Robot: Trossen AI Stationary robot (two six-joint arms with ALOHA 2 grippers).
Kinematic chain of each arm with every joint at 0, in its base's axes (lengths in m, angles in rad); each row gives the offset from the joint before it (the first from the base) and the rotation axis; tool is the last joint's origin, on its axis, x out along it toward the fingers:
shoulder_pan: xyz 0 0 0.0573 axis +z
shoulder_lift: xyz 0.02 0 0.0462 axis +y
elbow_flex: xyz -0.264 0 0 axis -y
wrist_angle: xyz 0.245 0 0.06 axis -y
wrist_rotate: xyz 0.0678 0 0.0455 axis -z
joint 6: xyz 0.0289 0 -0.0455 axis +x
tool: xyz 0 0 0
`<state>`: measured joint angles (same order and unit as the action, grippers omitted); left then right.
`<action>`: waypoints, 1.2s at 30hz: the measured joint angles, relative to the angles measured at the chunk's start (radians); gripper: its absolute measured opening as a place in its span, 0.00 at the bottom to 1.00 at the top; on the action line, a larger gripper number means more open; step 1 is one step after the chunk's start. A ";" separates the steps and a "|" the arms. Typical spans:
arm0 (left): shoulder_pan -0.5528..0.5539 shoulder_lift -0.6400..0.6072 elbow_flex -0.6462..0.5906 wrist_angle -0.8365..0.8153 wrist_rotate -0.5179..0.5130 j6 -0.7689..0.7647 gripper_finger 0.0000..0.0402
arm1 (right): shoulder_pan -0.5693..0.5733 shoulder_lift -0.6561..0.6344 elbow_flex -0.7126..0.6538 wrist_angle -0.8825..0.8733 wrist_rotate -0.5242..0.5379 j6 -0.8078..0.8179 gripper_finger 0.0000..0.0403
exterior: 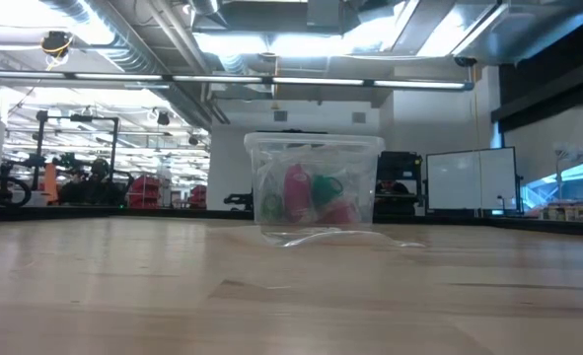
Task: Roll bandage
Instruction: Roll the blue bandage
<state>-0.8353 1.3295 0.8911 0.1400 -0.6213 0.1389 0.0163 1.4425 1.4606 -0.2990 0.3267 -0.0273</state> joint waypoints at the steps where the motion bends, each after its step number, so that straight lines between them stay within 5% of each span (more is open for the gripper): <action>1: -0.008 -0.003 0.022 0.002 0.000 0.016 0.00 | -0.016 0.000 -0.039 0.043 -0.033 0.011 0.01; 9: -0.007 -0.003 0.142 -0.005 -0.086 0.189 0.00 | -0.058 0.004 -0.333 0.364 -0.238 0.113 0.01; 13: 0.012 -0.002 0.162 0.028 -0.186 0.318 0.00 | -0.056 0.021 -0.398 0.368 -0.252 0.169 0.01; 20: 0.082 -0.005 0.175 0.201 -0.198 0.519 0.00 | -0.057 0.084 -0.426 0.364 -0.336 0.254 0.03; 28: 0.140 -0.074 0.175 0.267 -0.326 0.704 0.00 | -0.041 0.146 -0.426 0.390 -0.551 0.270 0.28; 36: 0.205 -0.114 0.175 0.238 -0.332 0.674 0.00 | -0.063 0.112 -0.383 0.352 -0.630 0.263 0.58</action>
<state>-0.6300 1.2152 1.0660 0.3779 -0.9529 0.8131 -0.0470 1.5549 1.0775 0.0529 -0.3037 0.2356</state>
